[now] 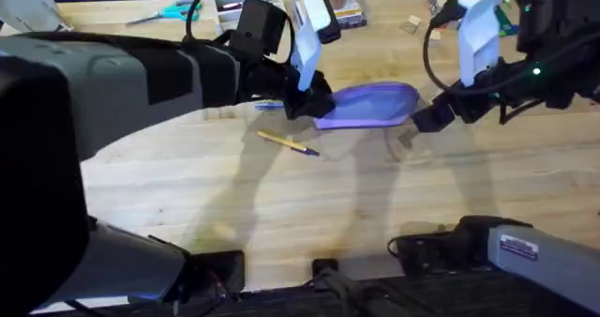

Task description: Unzip the bag, pick up the pens from the table one at a time and place them inside, then zip the bag closed.

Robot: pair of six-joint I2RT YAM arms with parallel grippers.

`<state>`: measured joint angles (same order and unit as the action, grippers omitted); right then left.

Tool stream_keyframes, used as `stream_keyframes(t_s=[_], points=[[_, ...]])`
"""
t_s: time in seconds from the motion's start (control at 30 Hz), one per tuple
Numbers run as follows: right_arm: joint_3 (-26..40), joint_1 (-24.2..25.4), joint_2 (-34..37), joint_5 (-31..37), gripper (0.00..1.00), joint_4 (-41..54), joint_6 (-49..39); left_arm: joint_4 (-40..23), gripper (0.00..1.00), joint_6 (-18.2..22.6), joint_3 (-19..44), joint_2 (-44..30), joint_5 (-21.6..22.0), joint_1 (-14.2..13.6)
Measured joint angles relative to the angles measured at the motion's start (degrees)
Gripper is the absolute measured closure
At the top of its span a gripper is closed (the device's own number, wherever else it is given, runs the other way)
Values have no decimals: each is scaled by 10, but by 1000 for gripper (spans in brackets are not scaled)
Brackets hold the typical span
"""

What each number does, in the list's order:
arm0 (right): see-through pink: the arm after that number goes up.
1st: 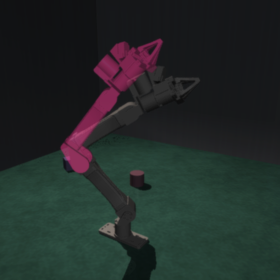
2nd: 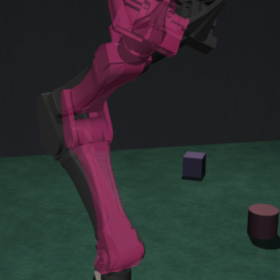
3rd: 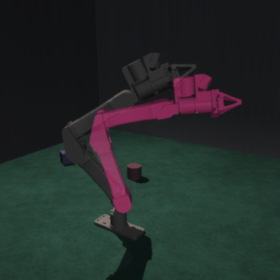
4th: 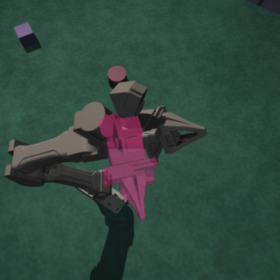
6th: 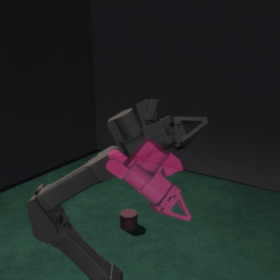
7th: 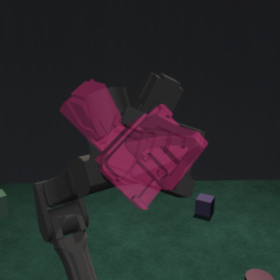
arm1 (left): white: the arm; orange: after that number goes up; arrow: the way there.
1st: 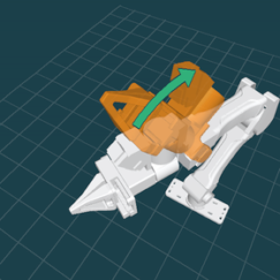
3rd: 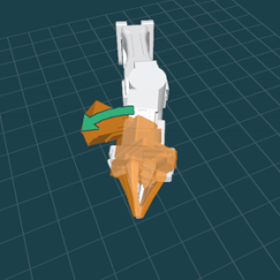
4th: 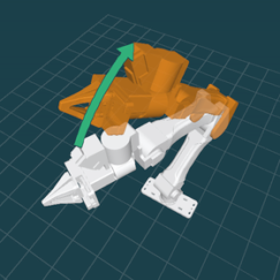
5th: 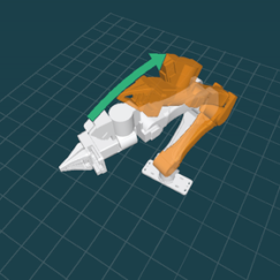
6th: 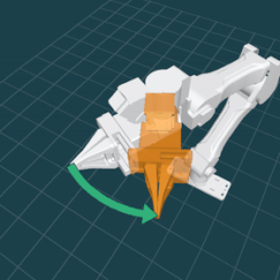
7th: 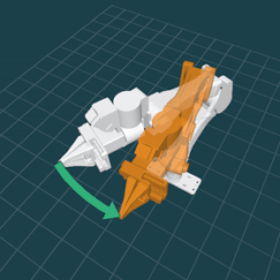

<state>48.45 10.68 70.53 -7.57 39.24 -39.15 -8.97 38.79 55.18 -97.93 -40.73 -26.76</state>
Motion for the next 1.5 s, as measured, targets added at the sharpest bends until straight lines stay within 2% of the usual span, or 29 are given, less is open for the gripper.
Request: stream_keyframes(t_s=[0.27, 0.33, 0.67, 0.8, 1.03, 1.13, 1.17, 1.4, 1.47, 1.5], points=[[0, 0, 20, 0, 4, -1, -48, 0, 959, 0, 0, 0, 0, 0], [0, 0, 20, -6, 4, -28, -53, 0, 959, 0, 0, 0, 0, 0], [1, 0, 20, -75, 5, -49, -48, 1, 959, 0, 0, 0, 0, 0], [1, 0, 20, -84, 41, -52, -46, 2, 959, 0, 0, 0, 0, 0], [2, 0, 78, -95, 70, -62, -46, 2, 959, 0, 0, 0, 0, 0], [2, 0, 92, -105, 194, -66, -45, 2, 958, 0, 0, 0, 0, 0], [2, 0, 97, -112, 358, -67, -45, 2, 958, 0, 0, 0, 0, 0], [2, -2, 97, -123, 780, -66, -44, 2, 956, 0, 0, 0, 0, 0], [2, -2, 97, -127, 939, -65, -41, 3, 956, 0, 0, 0, 0, 0], [2, -3, 97, -127, 959, -65, -43, 4, 956, 0, 0, 0, 0, 0]])
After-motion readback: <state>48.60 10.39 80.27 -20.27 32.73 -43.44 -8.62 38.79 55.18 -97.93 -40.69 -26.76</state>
